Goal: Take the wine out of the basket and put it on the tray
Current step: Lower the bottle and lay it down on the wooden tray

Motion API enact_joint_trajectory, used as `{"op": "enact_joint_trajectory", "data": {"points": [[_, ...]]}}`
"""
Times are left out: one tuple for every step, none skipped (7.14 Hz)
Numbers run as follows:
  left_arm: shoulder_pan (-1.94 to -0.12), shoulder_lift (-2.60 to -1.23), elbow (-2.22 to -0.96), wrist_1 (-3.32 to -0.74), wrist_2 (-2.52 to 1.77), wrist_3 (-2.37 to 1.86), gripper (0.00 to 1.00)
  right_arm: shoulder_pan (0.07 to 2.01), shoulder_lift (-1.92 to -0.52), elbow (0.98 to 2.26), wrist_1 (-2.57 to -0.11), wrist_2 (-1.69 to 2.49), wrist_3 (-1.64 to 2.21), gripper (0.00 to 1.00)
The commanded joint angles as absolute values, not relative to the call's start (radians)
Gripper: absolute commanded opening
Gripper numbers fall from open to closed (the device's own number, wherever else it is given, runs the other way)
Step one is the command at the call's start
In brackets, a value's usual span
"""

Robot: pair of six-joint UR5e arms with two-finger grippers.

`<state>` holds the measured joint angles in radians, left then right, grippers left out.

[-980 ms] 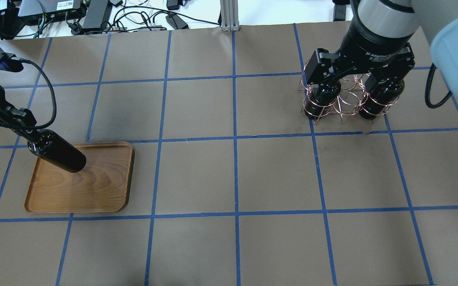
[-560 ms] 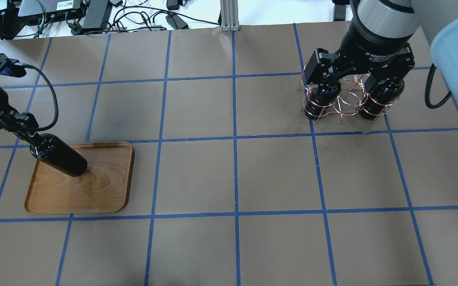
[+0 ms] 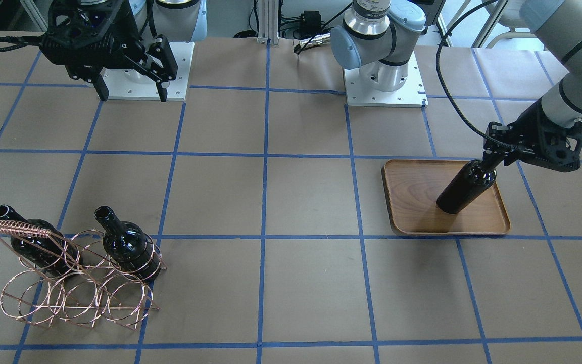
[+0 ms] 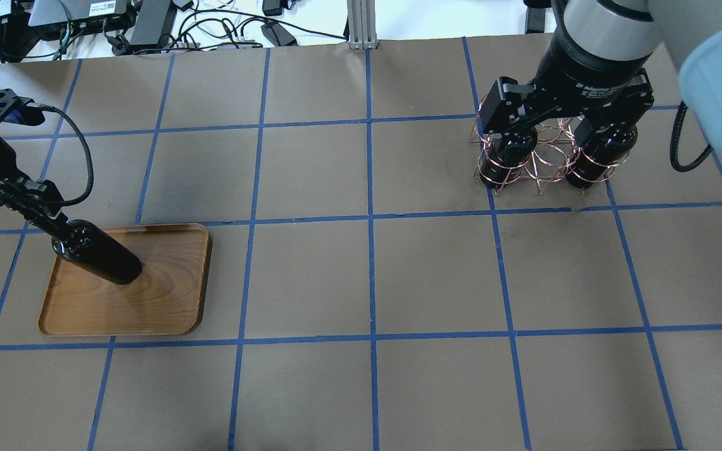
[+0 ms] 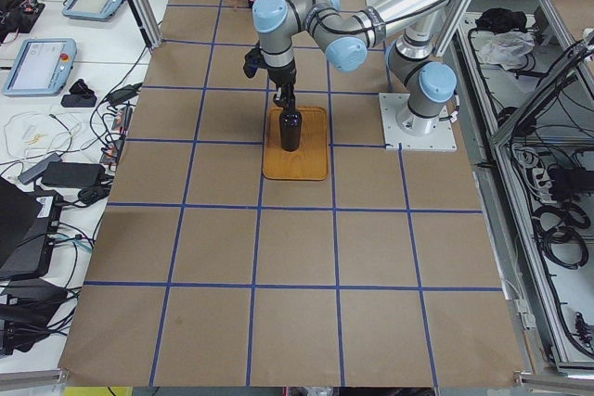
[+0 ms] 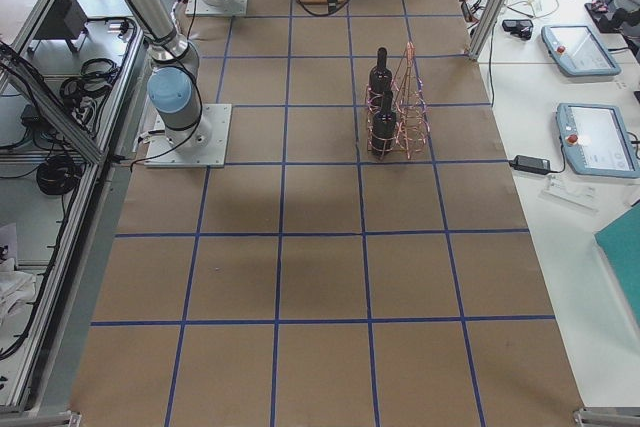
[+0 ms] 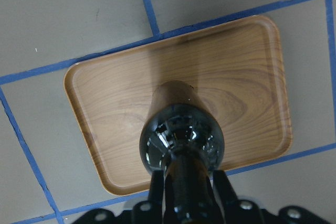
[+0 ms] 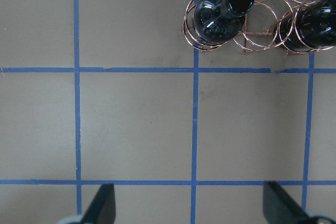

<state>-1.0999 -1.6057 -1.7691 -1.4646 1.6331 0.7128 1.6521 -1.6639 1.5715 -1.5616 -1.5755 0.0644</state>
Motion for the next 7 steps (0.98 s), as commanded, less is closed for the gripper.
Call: {"op": "enact_joint_trajectory", "data": {"points": [[-1.107,-1.576,-1.749,-1.538,1.638,0.665,1.00,1.652,-1.664,1.572,-1.562,-1.577,0.064,1.00],[-1.118,-1.551,-1.702,-1.602,1.655,0.547,1.00,1.652,-1.664,1.572,-1.562,-1.577,0.064,1.00],[-1.130,-1.519,-1.639,-1.671,1.648,0.482,1.00,1.652,-1.664,1.572,-1.562,-1.577,0.064,1.00],[-1.176,-1.510,-1.602,-1.680,1.649,0.330,1.00,1.652,-1.664,1.571,-1.562,-1.575,0.064,1.00],[-1.248,-1.493,-1.600,-1.678,1.643,0.251,1.00,1.652,-1.663,1.571,-1.562,-1.577,0.064,1.00],[-1.328,-1.467,-1.595,-1.675,1.641,0.183,1.00,1.652,-1.664,1.571,-1.562,-1.577,0.064,1.00],[-1.392,-1.453,-1.595,-1.672,1.638,0.142,1.00,1.652,-1.663,1.571,-1.562,-1.575,0.064,1.00]]}}
